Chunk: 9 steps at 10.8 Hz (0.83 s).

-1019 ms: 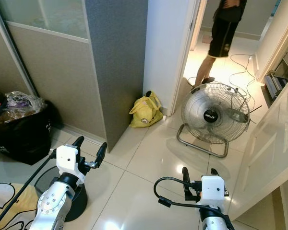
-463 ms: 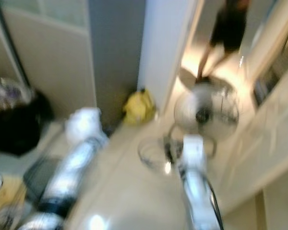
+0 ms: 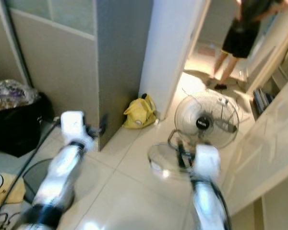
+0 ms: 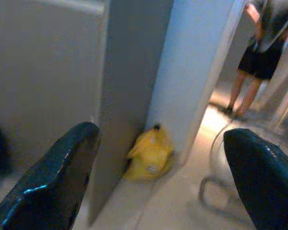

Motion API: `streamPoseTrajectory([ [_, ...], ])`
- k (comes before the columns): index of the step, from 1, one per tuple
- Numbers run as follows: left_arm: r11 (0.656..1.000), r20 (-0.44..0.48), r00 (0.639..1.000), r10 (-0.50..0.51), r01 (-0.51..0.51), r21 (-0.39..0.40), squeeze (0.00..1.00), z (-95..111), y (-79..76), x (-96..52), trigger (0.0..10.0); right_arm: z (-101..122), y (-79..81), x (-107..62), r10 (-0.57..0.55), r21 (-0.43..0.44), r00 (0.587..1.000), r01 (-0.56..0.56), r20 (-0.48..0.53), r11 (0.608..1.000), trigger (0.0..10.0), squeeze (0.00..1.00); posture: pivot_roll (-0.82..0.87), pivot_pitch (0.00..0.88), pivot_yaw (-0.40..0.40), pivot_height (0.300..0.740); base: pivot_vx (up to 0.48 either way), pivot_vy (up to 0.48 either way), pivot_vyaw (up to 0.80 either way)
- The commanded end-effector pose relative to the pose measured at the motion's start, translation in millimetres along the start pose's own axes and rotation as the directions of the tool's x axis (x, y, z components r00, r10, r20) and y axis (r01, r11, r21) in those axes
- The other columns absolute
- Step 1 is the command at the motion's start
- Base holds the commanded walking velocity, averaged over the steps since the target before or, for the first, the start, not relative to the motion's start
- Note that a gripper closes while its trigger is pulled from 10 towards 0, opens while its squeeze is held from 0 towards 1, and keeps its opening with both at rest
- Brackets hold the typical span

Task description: Clean up the room

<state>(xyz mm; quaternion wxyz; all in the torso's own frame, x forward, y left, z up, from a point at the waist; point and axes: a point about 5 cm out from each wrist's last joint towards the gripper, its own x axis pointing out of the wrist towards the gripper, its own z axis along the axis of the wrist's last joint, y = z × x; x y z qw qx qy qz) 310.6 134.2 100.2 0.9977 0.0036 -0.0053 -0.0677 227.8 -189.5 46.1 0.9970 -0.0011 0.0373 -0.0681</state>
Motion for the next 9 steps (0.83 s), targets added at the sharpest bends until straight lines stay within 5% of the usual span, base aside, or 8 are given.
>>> streamPoseTrajectory([
  [1, 0.996, 0.006, 0.997, -0.075, 0.075, 0.041, 0.0, -0.7, -17.6, -1.4, 10.0, -6.4, -4.3, -0.5, -0.016, 0.032, 0.999, 0.017, -0.041, 0.999, 10.0, 0.0, 0.06, 0.0, -0.147, 0.74, 0.0, 0.0, 0.0],
  [4, 0.99, 0.052, 0.994, -0.099, 0.093, 0.106, 0.0, 12.0, -28.6, 9.8, 10.0, 3.6, 11.4, 19.3, -0.017, 0.071, 1.0, 0.017, 0.002, 0.997, 10.0, 0.0, 0.05, 0.0, -0.091, 0.74, 0.0, 0.0, 0.0],
  [6, 0.994, 0.032, 0.996, -0.081, 0.078, 0.08, 0.0, 11.5, -24.4, 13.1, 10.0, 6.4, 13.9, 24.2, -0.013, 0.071, 1.0, 0.012, 0.01, 0.997, 10.0, 0.0, 0.04, 0.0, -0.088, 0.74, 0.0, 0.48, 0.0],
  [9, 0.995, 0.019, 0.997, -0.08, 0.078, 0.066, 0.0, 9.4, -25.3, 14.2, 10.0, 3.5, 19.3, 23.5, 0.038, 0.058, 0.999, -0.038, -0.001, 0.998, 10.0, 0.0, 0.04, 0.0, -0.088, 0.74, 0.0, 0.48, 0.63],
])
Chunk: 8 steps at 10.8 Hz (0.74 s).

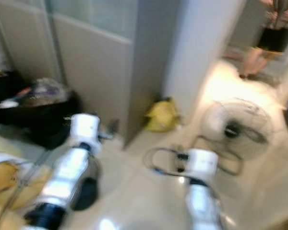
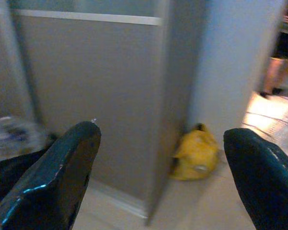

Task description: Clean up the room

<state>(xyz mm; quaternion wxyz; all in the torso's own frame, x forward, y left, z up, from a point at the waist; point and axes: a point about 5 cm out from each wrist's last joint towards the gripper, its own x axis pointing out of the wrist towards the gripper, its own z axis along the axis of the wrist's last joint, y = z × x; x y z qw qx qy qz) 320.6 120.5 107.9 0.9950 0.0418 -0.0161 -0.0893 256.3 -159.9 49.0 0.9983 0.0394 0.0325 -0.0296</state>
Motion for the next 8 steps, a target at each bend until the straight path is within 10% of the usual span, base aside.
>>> streamPoseTrajectory([
  [1, 0.999, -0.018, 0.999, -0.036, 0.036, 0.009, 0.0, -0.6, -15.5, 3.5, 10.0, -1.4, -12.4, -1.0, -0.025, -0.012, 1.0, 0.025, -0.008, 1.0, 10.0, 0.0, 0.04, 0.0, -0.089, 0.74, 0.0, 0.0, 0.57],
  [8, 0.992, -0.075, 0.99, 0.123, -0.12, 0.042, 0.0, -11.5, 5.1, 1.6, 10.0, -2.0, -8.2, 7.3, 0.087, 0.03, 0.996, -0.086, -0.024, 0.996, 10.0, 0.0, 0.06, 0.0, -0.122, 0.74, 0.0, 0.0, 0.54],
])
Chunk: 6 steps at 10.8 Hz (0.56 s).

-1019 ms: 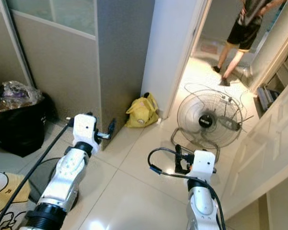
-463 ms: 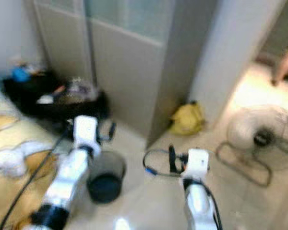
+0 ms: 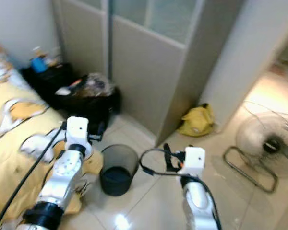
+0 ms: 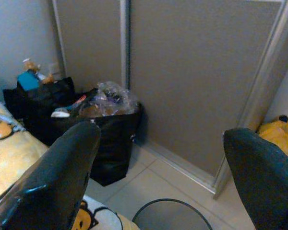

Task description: Clean up the room

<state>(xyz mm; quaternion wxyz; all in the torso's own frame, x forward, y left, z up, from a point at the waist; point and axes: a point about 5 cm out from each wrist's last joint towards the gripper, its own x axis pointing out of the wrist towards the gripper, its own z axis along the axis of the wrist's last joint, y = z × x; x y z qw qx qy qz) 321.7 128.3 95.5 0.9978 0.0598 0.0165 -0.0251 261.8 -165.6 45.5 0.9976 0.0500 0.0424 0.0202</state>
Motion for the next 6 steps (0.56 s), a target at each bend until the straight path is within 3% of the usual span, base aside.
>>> streamPoseTrajectory([
  [1, 1.0, 0.004, 1.0, -0.007, 0.007, -0.001, 0.0, 3.1, -4.0, 1.2, 10.0, 0.3, -1.2, 1.9, 0.008, -0.001, 1.0, -0.008, -0.003, 1.0, 10.0, 0.0, 0.07, 0.0, -0.122, 0.74, 0.0, 0.0, 0.52],
  [3, 1.0, 0.016, 1.0, -0.01, 0.01, 0.012, 0.0, 3.9, -7.3, -0.2, 10.0, 1.8, 2.8, 5.5, 0.035, -0.011, 0.999, -0.035, 0.004, 0.999, 10.0, 0.0, 0.07, 0.0, -0.127, 0.74, 0.0, 0.0, 0.52],
  [6, 1.0, 0.031, 0.999, 0.012, -0.013, 0.028, 0.0, 4.3, -2.8, -3.1, 10.0, 0.2, -2.8, 5.6, 0.011, 0.004, 1.0, -0.011, 0.003, 1.0, 10.0, 0.0, 0.07, 0.0, -0.134, 0.74, 0.0, -0.475, 0.51],
])
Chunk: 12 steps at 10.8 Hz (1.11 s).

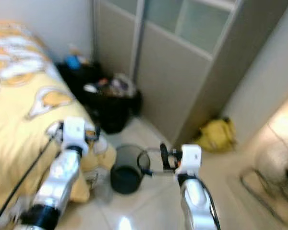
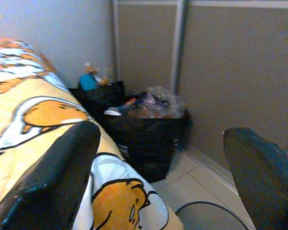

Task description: Clean up the room

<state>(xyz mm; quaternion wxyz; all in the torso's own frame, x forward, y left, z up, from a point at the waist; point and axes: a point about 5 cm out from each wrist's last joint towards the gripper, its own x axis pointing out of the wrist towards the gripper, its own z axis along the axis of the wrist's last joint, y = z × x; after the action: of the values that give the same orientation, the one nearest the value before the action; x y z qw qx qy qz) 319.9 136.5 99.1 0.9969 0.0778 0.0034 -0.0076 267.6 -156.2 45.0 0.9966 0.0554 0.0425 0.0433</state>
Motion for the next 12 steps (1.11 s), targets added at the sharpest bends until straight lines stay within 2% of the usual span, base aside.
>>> streamPoseTrajectory([
  [1, 1.0, 0.013, 1.0, -0.027, 0.027, -0.004, 0.0, 3.2, -12.6, -0.8, 10.0, -1.7, -10.5, -1.6, -0.031, 0.006, 1.0, 0.031, -0.004, 1.0, 10.0, 0.0, 0.08, 0.0, -0.135, 0.74, 0.0, -0.472, 0.5],
  [4, 1.0, -0.003, 1.0, -0.016, 0.016, 0.013, 0.0, -1.2, -16.1, -0.9, 10.0, -2.2, -8.4, 2.1, -0.02, 0.014, 1.0, 0.02, -0.007, 1.0, 10.0, 0.0, 0.08, 0.0, -0.14, 0.74, 0.0, 0.0, 0.48],
  [6, 1.0, -0.005, 1.0, 0.023, -0.023, -0.01, 0.0, 0.2, -7.8, 2.6, 10.0, 0.7, -12.6, 5.2, -0.02, -0.007, 1.0, 0.02, 0.004, 1.0, 10.0, 0.0, 0.08, 0.0, -0.141, 0.74, 0.0, 0.0, 0.47],
  [8, 0.999, -0.003, 0.999, 0.044, -0.044, 0.007, 0.0, 1.3, -4.0, 6.8, 10.0, 0.6, -9.8, 7.1, 0.016, -0.023, 1.0, -0.016, -0.005, 1.0, 10.0, 0.0, 0.08, 0.0, -0.141, 0.74, 0.0, 0.0, 0.45],
  [9, 0.997, 0.014, 0.998, 0.06, -0.06, 0.043, 0.0, 3.2, -3.9, 8.4, 10.0, 0.9, -7.5, 8.6, 0.025, -0.022, 1.0, -0.025, -0.005, 0.999, 10.0, 0.0, 0.07, 0.0, -0.135, 0.74, 0.0, 0.0, 0.43],
  [10, 0.997, 0.009, 0.998, 0.066, -0.067, 0.04, 0.0, 1.7, -7.0, 9.5, 10.0, 0.6, -7.5, 9.8, 0.019, -0.005, 1.0, -0.019, -0.008, 1.0, 10.0, 0.0, 0.08, 0.0, -0.122, 0.74, 0.0, 0.0, 0.42],
  [11, 0.997, 0.002, 0.999, 0.053, -0.053, 0.062, 0.0, -1.6, -19.7, 12.6, 10.0, -0.1, -6.8, 12.6, 0.011, 0.013, 1.0, -0.011, -0.014, 1.0, 10.0, 0.0, 0.08, 0.0, -0.118, 0.74, 0.0, 0.0, 0.42],
  [12, 1.0, 0.022, 1.0, 0.002, -0.003, 0.028, 0.0, 5.5, -28.3, 18.0, 10.0, 1.8, -4.4, 15.2, 0.02, 0.012, 1.0, -0.02, -0.008, 1.0, 10.0, 0.0, 0.08, 0.0, -0.118, 0.74, 0.0, 0.0, 0.0],
])
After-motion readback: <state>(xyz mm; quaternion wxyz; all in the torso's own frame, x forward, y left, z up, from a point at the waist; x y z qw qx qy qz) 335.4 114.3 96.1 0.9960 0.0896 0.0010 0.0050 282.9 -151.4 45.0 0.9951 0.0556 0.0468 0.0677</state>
